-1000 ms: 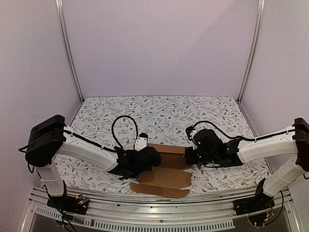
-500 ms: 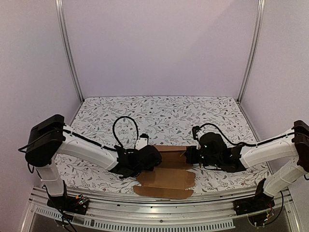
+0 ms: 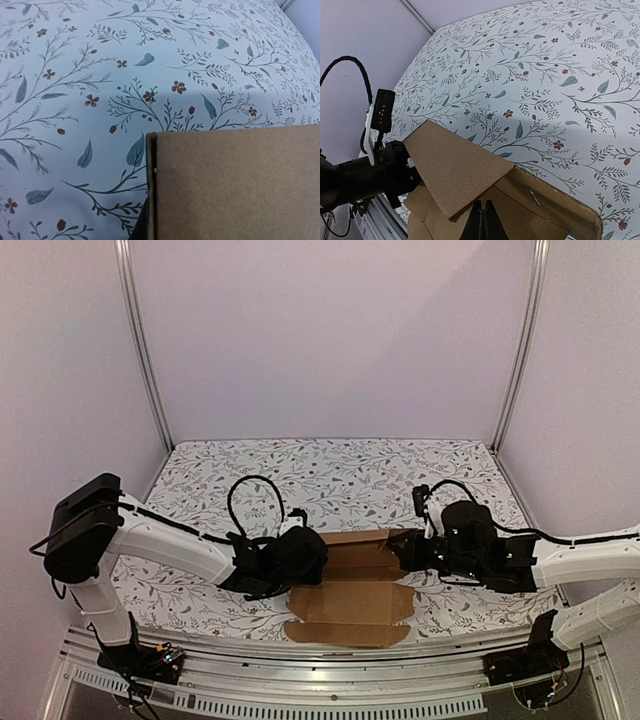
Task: Fold the paper box
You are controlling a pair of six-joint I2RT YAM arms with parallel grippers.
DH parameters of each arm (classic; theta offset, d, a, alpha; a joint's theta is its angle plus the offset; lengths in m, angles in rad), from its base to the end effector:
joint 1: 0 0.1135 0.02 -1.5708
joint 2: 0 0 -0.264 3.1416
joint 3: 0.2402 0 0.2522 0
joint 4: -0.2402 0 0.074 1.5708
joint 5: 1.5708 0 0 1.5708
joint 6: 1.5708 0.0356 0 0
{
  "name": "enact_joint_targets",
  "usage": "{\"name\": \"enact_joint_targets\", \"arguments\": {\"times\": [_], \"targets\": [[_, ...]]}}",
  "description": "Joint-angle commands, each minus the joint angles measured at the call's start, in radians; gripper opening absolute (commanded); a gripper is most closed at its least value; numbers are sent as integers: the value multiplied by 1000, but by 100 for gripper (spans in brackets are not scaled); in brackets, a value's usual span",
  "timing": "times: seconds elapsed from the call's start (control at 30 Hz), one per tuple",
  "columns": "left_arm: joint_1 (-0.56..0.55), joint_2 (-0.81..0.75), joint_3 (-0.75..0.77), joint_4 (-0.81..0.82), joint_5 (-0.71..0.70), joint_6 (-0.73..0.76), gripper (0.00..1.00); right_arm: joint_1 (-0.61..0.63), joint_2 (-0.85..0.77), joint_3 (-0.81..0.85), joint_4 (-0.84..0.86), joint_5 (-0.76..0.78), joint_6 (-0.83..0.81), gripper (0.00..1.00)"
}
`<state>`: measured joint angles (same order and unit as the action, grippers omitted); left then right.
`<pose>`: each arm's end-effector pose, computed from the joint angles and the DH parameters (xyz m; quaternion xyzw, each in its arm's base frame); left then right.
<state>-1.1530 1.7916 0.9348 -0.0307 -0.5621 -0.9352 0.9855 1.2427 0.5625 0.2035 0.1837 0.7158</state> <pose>0.1591 -0.3116 0.1445 0.0060 0.9100 -0.1469 0.3877 0.1490 0.2131 0.2060 -0.0671 0.8492 0.3377 0.4005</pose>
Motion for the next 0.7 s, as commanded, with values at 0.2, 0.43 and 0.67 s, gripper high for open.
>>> {"name": "enact_joint_targets", "arguments": {"times": [0.2, 0.43, 0.67], "targets": [[73, -78, -60, 75, 64, 24, 0, 0, -250, 29, -314, -10, -132, 0], [101, -143, -108, 110, 117, 10, 0, 2, -378, -34, -322, -87, -186, 0], [138, -231, -187, 210, 225, -36, 0, 4, -505, -127, -228, -135, -193, 0]]}}
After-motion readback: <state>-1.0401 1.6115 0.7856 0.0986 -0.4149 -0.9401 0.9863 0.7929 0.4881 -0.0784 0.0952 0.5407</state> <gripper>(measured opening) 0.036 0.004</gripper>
